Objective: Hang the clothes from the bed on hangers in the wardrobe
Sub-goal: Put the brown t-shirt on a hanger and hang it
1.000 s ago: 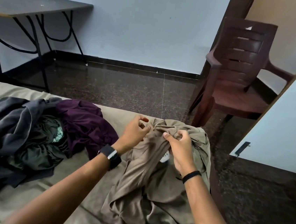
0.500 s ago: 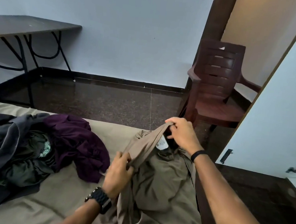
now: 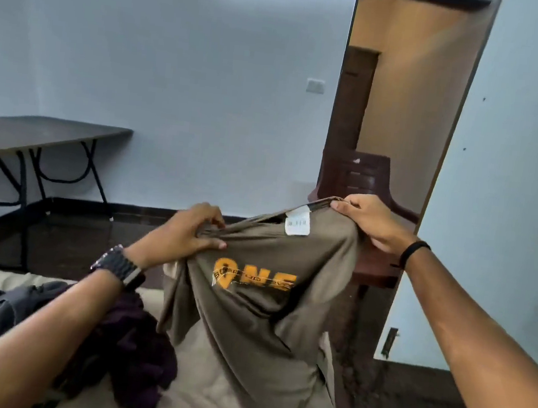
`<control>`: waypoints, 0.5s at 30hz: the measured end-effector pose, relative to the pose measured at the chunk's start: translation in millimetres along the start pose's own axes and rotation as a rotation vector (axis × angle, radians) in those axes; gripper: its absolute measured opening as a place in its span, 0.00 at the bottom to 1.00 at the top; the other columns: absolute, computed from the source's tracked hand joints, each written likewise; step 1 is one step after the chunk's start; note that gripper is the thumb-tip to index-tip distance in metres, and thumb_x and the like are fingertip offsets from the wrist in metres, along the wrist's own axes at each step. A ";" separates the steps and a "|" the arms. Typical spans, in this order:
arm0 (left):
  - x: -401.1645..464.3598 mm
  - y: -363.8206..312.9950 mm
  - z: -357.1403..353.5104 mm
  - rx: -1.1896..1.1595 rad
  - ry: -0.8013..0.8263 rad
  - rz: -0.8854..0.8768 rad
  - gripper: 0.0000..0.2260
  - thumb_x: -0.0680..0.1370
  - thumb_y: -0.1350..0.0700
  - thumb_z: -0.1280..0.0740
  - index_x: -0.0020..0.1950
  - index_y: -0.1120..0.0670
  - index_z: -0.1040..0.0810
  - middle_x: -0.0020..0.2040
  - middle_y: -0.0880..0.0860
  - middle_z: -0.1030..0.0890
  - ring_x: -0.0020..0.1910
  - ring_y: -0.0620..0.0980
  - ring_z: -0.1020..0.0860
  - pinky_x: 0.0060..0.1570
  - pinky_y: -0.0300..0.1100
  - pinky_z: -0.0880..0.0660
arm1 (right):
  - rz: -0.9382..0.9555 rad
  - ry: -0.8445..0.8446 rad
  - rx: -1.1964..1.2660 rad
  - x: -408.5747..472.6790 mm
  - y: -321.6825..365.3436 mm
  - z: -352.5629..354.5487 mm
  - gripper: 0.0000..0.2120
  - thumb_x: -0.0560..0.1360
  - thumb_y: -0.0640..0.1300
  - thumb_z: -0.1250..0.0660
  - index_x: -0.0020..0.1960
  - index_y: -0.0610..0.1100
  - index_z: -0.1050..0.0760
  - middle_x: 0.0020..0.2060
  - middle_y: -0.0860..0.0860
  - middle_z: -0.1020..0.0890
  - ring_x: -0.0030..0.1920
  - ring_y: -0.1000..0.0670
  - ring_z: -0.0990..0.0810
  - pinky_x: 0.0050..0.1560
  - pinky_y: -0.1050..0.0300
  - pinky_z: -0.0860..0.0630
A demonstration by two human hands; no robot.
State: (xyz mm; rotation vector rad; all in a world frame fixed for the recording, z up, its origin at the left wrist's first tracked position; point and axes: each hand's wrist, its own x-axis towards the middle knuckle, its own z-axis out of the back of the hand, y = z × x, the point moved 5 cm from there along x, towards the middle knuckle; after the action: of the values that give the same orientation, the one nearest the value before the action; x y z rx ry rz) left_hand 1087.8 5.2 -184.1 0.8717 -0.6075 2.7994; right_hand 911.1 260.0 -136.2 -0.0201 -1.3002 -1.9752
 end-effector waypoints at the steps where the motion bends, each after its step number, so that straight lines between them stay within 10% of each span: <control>1: 10.2 -2.8 15.8 -0.048 -0.035 -0.006 0.10 0.70 0.52 0.25 0.46 0.50 0.24 0.43 0.44 0.22 0.44 0.37 0.24 0.45 0.27 0.31 | 0.028 -0.019 -0.005 3.0 11.0 10.8 0.15 0.77 0.44 0.33 0.34 0.40 0.30 0.30 0.48 0.33 0.31 0.57 0.36 0.31 0.62 0.40; 10: 81.6 -34.6 126.3 -0.279 -0.204 0.114 0.15 0.73 0.46 0.30 0.31 0.51 0.26 0.26 0.42 0.26 0.27 0.37 0.31 0.27 0.29 0.37 | 0.185 -0.043 -0.059 6.1 133.6 78.6 0.18 0.72 0.56 0.31 0.34 0.43 0.29 0.30 0.47 0.30 0.30 0.55 0.33 0.31 0.62 0.38; 15: 95.6 -82.6 207.4 -0.302 -0.149 0.052 0.15 0.64 0.42 0.24 0.33 0.52 0.22 0.36 0.54 0.17 0.34 0.44 0.21 0.32 0.31 0.27 | 0.080 0.335 0.034 -12.9 186.4 103.3 0.22 0.71 0.45 0.31 0.60 0.33 0.25 0.52 0.41 0.18 0.48 0.48 0.18 0.49 0.58 0.20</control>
State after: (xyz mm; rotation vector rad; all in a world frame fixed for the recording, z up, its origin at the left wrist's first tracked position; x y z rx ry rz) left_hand 1136.5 -5.1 53.7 1.0153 -1.0561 2.6033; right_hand 992.3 313.0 54.0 0.2606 -1.0962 -1.7961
